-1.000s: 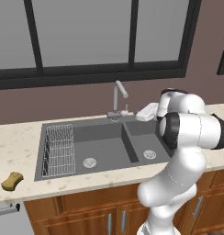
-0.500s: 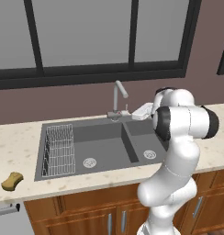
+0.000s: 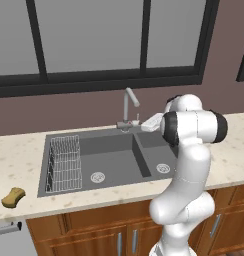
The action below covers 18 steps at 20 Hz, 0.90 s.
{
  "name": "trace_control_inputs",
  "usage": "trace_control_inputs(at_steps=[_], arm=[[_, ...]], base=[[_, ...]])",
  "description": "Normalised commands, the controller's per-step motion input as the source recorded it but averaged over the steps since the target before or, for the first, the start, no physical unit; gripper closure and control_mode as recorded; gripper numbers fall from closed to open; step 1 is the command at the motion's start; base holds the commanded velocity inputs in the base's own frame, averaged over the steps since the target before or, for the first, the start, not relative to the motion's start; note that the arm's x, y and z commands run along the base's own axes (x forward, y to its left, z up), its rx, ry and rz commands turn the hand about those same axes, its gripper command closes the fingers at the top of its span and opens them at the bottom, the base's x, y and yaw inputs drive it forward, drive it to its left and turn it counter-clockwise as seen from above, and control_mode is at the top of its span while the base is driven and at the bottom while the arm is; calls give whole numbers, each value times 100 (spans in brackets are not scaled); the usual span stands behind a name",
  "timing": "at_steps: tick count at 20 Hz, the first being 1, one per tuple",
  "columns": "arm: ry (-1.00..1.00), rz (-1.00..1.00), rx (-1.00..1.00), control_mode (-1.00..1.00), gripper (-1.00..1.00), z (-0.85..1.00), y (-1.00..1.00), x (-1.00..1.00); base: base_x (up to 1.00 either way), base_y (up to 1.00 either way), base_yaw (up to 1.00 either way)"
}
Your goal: Soak the sponge with water for a few seconds and then drop it inside the sink.
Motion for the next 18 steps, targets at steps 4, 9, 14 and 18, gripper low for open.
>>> trace_control_inputs(at_steps=[4,9,14,18], arm=[[0,0,0,-100,-100,-13,0,23],[0,0,0,-100,-100,-12,0,22],[0,0,0,-100,-100,-17,0,26],[0,0,0,-100,-100,-18,0,22]], base=[[0,0,0],[0,0,0],[0,0,0],[0,0,0]])
